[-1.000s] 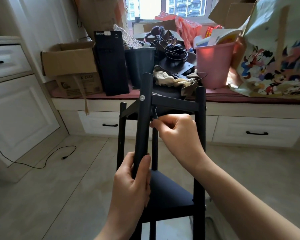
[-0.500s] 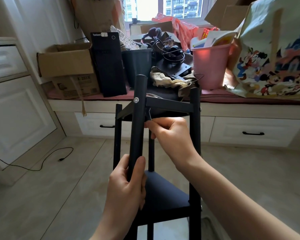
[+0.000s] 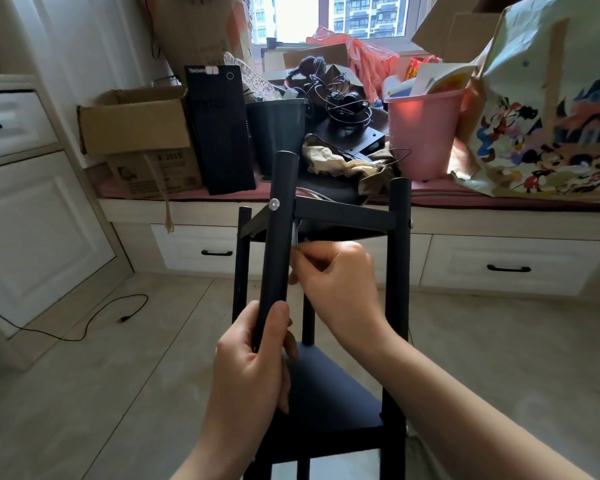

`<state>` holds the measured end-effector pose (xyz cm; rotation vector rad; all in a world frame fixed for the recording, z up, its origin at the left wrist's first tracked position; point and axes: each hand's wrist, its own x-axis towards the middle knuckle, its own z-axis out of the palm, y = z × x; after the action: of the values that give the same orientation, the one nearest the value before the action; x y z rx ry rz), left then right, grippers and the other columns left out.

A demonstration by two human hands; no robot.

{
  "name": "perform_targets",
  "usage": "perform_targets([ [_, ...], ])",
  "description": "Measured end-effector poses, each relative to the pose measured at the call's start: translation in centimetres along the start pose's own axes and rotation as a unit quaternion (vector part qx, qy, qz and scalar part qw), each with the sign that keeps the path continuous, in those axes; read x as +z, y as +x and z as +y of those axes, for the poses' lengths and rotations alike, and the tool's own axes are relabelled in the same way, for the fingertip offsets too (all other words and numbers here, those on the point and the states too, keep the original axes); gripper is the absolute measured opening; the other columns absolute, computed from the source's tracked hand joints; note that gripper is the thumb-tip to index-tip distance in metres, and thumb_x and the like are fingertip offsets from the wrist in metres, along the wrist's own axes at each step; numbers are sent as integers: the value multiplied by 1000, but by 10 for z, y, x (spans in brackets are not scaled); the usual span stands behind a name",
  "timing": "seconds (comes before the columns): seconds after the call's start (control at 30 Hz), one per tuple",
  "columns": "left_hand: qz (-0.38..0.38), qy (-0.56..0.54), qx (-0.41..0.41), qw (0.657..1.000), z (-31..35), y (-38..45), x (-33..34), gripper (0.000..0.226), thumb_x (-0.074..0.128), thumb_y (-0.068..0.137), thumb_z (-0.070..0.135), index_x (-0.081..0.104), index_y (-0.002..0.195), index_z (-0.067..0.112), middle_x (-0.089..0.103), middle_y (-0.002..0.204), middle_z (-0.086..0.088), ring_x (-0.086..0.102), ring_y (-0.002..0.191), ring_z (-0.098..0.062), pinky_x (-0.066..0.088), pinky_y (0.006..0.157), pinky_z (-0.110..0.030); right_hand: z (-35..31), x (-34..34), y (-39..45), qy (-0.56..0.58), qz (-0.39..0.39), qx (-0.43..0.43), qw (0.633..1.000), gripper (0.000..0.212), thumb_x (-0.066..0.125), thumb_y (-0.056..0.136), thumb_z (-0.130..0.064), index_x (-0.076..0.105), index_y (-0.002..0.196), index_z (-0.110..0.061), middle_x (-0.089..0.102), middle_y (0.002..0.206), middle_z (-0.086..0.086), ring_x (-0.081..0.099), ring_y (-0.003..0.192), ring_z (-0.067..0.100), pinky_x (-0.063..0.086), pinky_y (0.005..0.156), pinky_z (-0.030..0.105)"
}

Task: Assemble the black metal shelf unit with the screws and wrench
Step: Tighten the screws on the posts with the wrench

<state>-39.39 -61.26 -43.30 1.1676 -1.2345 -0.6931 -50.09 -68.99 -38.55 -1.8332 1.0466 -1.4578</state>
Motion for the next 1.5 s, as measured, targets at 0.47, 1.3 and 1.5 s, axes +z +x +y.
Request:
perform_targets([
  [0.47, 0, -12, -7, 1000, -2, -3, -1, 54, 51, 83, 68, 50, 64, 18, 43, 42, -8, 38, 28, -21, 33, 33, -26, 10, 22, 8, -17, 50, -40, 998, 23, 65, 92, -13, 69, 71, -4, 66, 62, 4, 62, 60, 18, 53, 65, 40],
  [1.3, 6, 5, 13, 1000, -1, -2, 1, 57, 50, 86, 66, 46, 62, 14, 41, 44, -12, 37, 28, -23, 32, 36, -23, 11, 7, 5, -62, -63, 20, 996, 29, 60, 94, -17, 67, 70, -1, 65, 61, 10, 62, 62, 26, 51, 62, 34],
  [1.5, 9, 2, 8, 1000, -2, -1, 0, 58, 51, 85, 66, 46, 63, 13, 42, 45, -13, 37, 28, -22, 33, 37, -23, 6, 1, 7, -59, -1, 15, 998, 33, 61, 93, -14, 62, 62, -2, 60, 55, 9, 53, 53, 22, 39, 53, 25],
])
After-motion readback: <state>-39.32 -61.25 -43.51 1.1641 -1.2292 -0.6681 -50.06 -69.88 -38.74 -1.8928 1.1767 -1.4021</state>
